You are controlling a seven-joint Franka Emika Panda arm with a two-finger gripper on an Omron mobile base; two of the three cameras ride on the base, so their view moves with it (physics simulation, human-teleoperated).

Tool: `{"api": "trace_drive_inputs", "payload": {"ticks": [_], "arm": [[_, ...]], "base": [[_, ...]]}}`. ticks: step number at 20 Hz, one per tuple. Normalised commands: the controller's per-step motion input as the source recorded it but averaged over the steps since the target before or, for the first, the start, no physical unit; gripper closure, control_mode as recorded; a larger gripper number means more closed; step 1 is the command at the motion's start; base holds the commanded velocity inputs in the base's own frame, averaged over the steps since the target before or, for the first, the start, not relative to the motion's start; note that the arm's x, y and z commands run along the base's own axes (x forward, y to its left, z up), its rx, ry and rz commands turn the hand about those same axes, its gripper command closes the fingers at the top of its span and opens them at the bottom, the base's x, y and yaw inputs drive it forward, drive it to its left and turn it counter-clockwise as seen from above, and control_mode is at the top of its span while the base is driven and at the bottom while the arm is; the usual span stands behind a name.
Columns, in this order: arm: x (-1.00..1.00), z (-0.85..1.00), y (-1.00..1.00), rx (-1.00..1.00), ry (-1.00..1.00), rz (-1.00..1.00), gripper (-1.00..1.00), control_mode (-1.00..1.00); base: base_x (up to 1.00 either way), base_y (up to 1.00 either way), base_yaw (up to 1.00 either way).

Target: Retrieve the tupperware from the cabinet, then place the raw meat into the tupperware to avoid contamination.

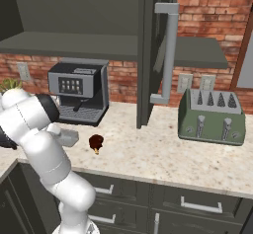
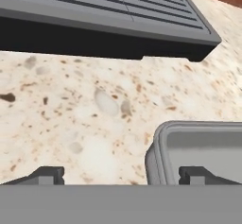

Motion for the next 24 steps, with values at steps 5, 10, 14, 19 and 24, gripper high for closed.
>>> {"api": "trace_drive_inputs", "payload": {"ticks": [5, 10, 14, 19, 24], "arm": [[0.0, 0.07, -0.07, 0.0, 0.01, 0.0, -1.0, -1.0], [-0.07, 0.39, -0.12, 0.07, 0.0, 0.0, -1.0, -1.0], [-0.02, 0.38, -0.37, 0.15, 0.0, 0.0, -1.0, -1.0], [0.0, 0.03, -0.81, 0.3, 0.02, 0.0, -1.0, -1.0], [-0.11, 0.08, -0.94, 0.24, 0.0, 0.04, -1.0, -1.0]], "base": [[0.0, 0.0, 0.0], [0.0, 0.0, 0.0], [0.0, 0.0, 0.0], [0.0, 0.0, 0.0], [0.0, 0.0, 0.0]]}}
